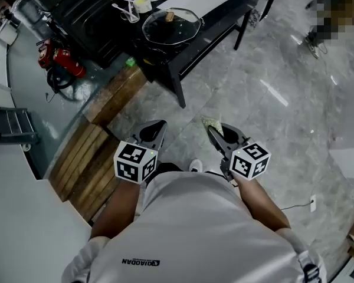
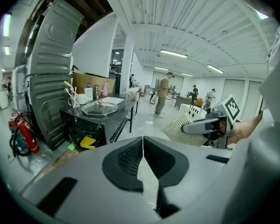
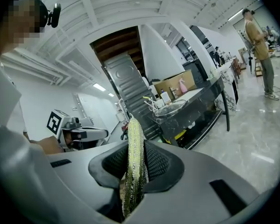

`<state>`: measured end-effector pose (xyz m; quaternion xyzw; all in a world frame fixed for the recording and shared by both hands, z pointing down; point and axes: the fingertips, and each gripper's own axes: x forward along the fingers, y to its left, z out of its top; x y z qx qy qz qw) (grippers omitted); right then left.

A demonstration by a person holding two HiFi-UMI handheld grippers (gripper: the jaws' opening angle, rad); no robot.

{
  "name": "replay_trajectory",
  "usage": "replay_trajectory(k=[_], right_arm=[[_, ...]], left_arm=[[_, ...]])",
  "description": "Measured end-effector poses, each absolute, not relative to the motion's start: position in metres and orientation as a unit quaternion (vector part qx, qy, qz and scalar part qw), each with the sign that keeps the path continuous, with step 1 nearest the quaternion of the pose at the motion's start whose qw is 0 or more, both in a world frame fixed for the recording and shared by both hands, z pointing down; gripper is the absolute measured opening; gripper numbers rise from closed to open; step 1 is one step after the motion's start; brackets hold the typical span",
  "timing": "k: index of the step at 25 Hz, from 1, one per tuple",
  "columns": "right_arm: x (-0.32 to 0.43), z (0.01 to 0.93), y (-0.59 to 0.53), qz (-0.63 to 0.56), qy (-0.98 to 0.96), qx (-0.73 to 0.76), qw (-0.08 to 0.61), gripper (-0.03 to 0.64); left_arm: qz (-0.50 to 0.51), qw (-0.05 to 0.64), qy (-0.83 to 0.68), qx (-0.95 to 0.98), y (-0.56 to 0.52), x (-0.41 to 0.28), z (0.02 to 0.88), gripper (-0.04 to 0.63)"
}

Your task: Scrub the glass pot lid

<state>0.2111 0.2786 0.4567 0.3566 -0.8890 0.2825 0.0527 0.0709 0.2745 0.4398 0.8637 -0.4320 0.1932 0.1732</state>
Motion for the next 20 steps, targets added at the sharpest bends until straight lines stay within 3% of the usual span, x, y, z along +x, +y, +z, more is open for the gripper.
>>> replay_trajectory(k=[20], right_arm=[[0.224,0.474,0.134,0.282,-0.876,0.382,0.081,0.083]], left_arm=[[0.174,0.176,-0.409,0.878,0.111,0.089,0.45,0.018]])
